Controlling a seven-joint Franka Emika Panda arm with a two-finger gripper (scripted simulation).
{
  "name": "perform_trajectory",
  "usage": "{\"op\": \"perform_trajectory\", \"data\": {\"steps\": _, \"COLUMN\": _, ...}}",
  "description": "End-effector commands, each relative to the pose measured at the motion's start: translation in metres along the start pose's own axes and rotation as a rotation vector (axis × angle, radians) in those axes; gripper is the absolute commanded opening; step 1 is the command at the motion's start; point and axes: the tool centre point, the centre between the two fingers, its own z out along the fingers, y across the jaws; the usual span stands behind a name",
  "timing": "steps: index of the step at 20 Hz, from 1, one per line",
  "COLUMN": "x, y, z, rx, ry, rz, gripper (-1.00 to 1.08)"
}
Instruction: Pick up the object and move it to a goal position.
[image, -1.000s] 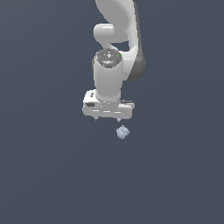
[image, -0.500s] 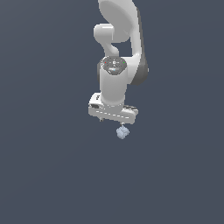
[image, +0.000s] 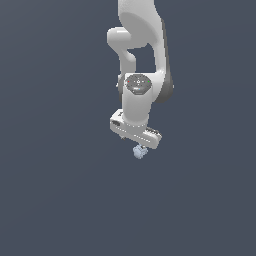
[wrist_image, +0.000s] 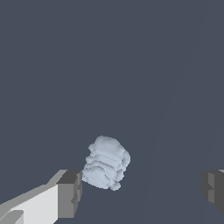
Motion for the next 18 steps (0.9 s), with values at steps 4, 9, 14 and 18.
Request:
{"op": "perform_trajectory", "data": {"steps": 4, "x": -0.009, "y": -0.011, "z": 0.015, "rx": 0.005, "ry": -0.003, "rz": 0.138, "gripper": 1.00}}
{"op": "perform_trajectory", "data": {"steps": 9, "x": -0.016, "y": -0.018, "z": 0.028, "rx": 0.009, "ry": -0.006, "rz": 0.248, "gripper": 1.00}}
{"op": "perform_trajectory", "data": {"steps": 14, "x": -0.021, "y": -0.024, "z": 0.037, "rx": 0.010, "ry": -0.007, "rz": 0.328, "gripper": 1.00}}
{"op": "perform_trajectory", "data": {"steps": 18, "x": -0.024, "y": -0.026, "z": 0.041, "rx": 0.011, "ry": -0.008, "rz": 0.369, "gripper": 1.00}}
